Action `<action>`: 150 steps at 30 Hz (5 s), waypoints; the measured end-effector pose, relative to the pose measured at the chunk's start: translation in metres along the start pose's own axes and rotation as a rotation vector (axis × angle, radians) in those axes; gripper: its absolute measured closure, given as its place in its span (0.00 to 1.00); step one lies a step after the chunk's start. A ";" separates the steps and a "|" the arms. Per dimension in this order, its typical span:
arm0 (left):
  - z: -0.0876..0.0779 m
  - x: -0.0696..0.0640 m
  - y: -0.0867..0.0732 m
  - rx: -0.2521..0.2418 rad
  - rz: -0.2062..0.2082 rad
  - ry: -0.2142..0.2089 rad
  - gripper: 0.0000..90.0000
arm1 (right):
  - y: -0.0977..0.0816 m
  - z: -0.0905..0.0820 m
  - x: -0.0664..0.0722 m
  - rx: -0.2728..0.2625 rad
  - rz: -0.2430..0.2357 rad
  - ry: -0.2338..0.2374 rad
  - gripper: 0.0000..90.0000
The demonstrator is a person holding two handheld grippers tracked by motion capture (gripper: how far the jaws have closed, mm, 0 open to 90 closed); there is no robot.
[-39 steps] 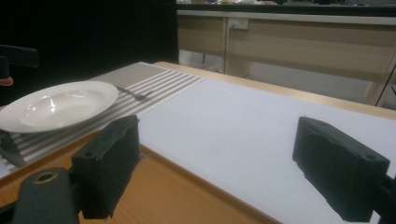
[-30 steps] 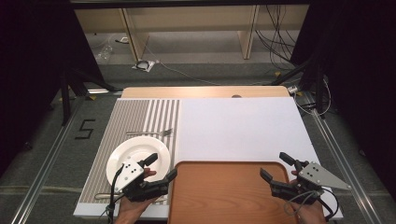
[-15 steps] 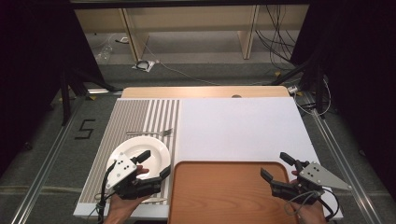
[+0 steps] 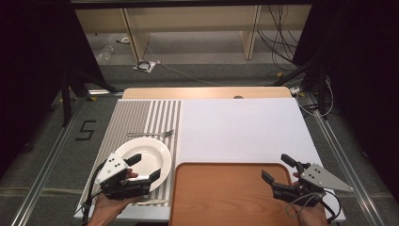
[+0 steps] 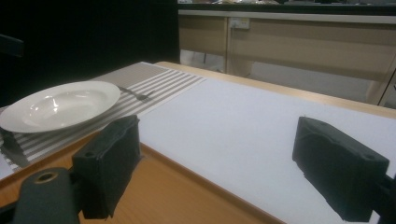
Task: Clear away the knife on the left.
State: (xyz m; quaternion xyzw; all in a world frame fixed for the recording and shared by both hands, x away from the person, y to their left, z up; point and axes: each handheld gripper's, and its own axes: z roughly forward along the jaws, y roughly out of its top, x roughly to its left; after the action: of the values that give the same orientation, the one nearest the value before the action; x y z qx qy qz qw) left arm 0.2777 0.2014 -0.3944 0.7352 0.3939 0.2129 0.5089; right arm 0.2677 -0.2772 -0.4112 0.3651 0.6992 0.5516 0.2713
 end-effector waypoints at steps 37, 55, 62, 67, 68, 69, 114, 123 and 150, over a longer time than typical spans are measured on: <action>-0.047 0.055 -0.040 0.400 0.017 0.119 0.18 | -0.001 0.004 0.004 0.017 -0.016 0.027 0.18; -0.032 0.068 -0.060 0.634 0.028 0.089 0.20 | 0.000 0.004 0.005 0.030 -0.024 0.033 0.19; -0.024 0.070 -0.066 0.696 0.047 0.077 0.21 | -0.001 0.005 0.005 0.026 -0.022 0.043 0.19; -0.019 0.073 -0.068 0.722 0.053 0.065 0.23 | -0.001 0.005 0.005 0.023 -0.029 0.047 0.19; -0.019 0.073 -0.068 0.722 0.053 0.065 0.24 | -0.001 0.005 0.005 0.023 -0.029 0.047 0.19; -0.016 0.074 -0.069 0.736 0.059 0.064 0.24 | -0.001 0.005 0.006 0.028 -0.025 0.048 0.19; 0.001 0.064 -0.071 0.892 0.242 -0.036 0.61 | -0.002 0.007 0.007 0.043 -0.028 0.067 0.19; 0.002 0.054 -0.071 0.913 0.331 -0.067 0.73 | -0.002 0.007 0.007 0.045 -0.029 0.071 0.19; 0.003 0.042 -0.069 0.950 0.409 -0.104 0.88 | -0.002 0.008 0.008 0.065 -0.032 0.076 0.20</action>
State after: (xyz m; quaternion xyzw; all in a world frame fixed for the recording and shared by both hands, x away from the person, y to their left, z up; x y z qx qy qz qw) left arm 0.2800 0.2448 -0.4626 0.9566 0.2696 0.0688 0.0862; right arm 0.2691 -0.2664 -0.4151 0.3412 0.7322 0.5378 0.2411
